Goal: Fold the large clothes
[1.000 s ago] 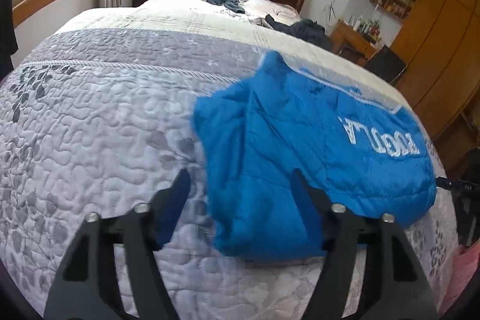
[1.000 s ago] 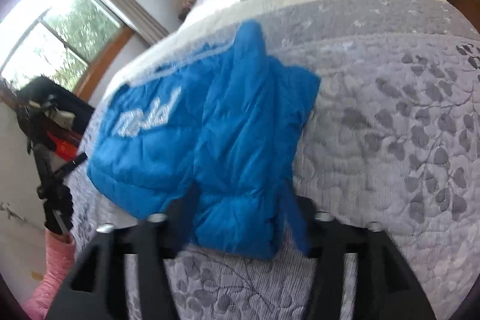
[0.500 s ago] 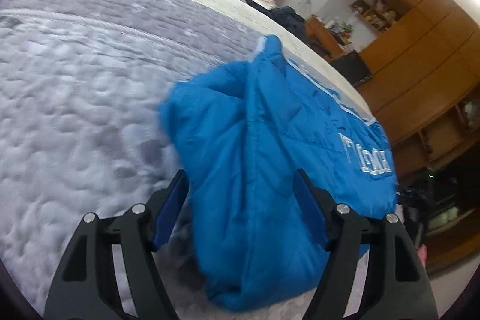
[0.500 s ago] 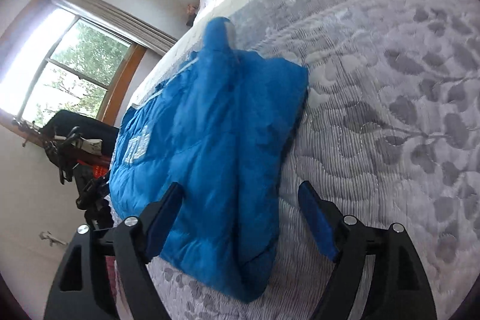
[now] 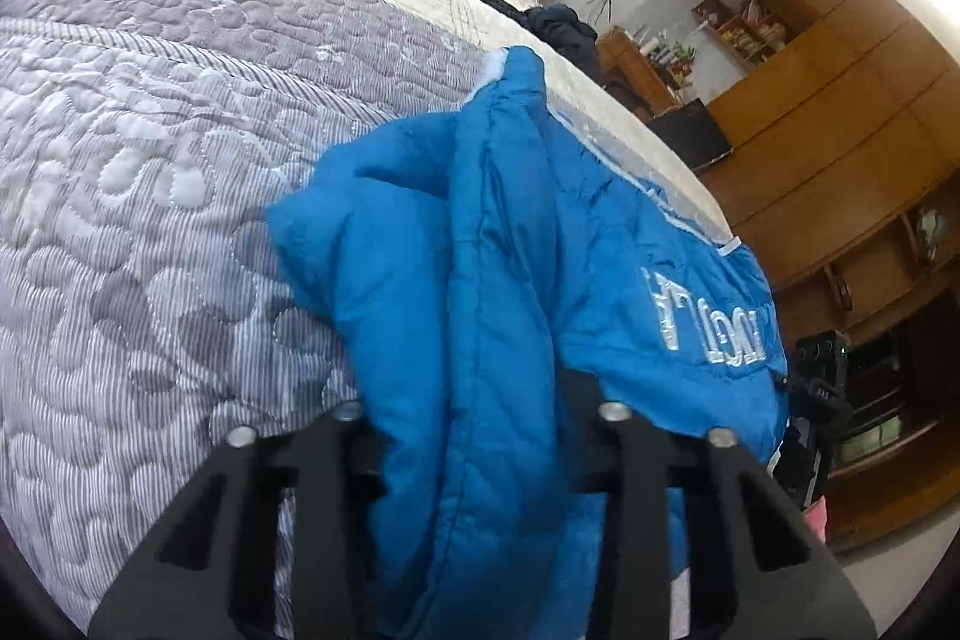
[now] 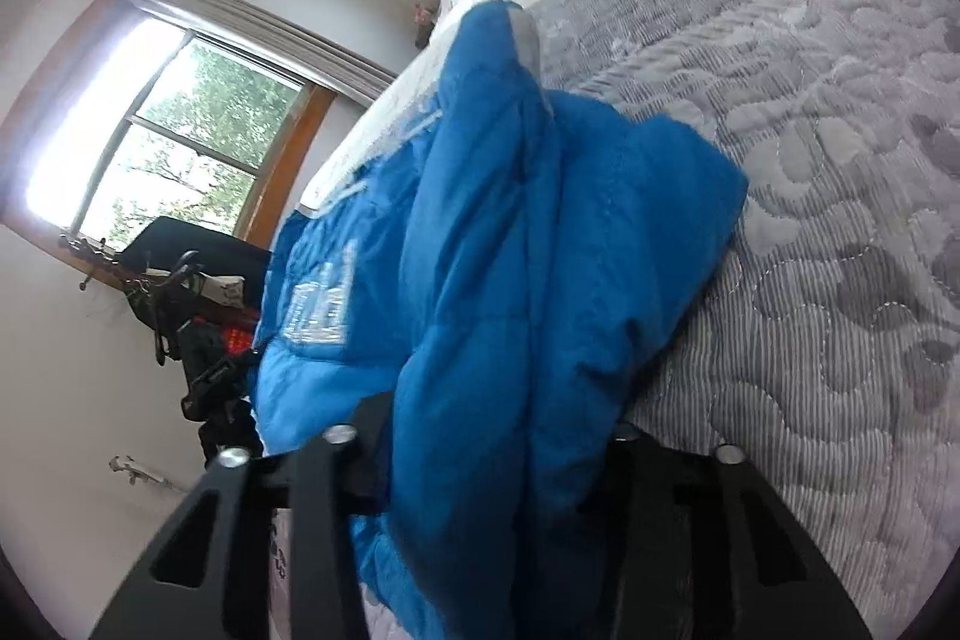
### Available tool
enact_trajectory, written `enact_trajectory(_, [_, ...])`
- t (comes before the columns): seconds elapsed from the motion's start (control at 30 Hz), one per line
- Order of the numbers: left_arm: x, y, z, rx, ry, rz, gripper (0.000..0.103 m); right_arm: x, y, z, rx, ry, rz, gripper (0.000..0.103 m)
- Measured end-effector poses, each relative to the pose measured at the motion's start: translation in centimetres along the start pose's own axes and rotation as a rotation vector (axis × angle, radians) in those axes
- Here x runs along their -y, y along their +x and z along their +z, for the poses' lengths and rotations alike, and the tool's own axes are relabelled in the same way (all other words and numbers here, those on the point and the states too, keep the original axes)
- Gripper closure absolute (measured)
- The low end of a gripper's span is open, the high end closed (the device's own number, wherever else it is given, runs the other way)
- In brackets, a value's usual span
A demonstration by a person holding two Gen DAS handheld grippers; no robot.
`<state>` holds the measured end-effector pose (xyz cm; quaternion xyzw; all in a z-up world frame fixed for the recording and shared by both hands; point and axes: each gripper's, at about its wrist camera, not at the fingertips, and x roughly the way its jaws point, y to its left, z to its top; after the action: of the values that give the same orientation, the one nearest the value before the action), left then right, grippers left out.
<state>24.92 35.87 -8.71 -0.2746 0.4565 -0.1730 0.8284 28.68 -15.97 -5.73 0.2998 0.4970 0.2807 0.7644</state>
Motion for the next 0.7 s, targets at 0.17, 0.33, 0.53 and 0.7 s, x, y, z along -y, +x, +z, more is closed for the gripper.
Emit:
enact_trajectory(0.17, [1.1,-1.7,-0.3,0.035,-0.001,-0.023,0.086,-2.2,-1.6,-0.3,0.025,-0.038,0.001,0.074])
enact_trajectory(0.33, [2.5,-4.4,-1.6,0.047,0.018,-0.064,0.088,-5.0,-3.9,-1.3,0.032,-0.104,0.003,0.075])
enact_trajectory(0.53, [4.3,-7.8,-5.2,0.043,0.036,-0.103,0.088,-7.1,-7.1,-4.7,0.023,-0.149,-0.005,0.075])
enact_trajectory(0.7, [4.9,-11.2,-10.4,0.031,0.046,-0.141,0.088,-7.3,-10.4,-8.7,0.025,-0.154,0.014,0.075])
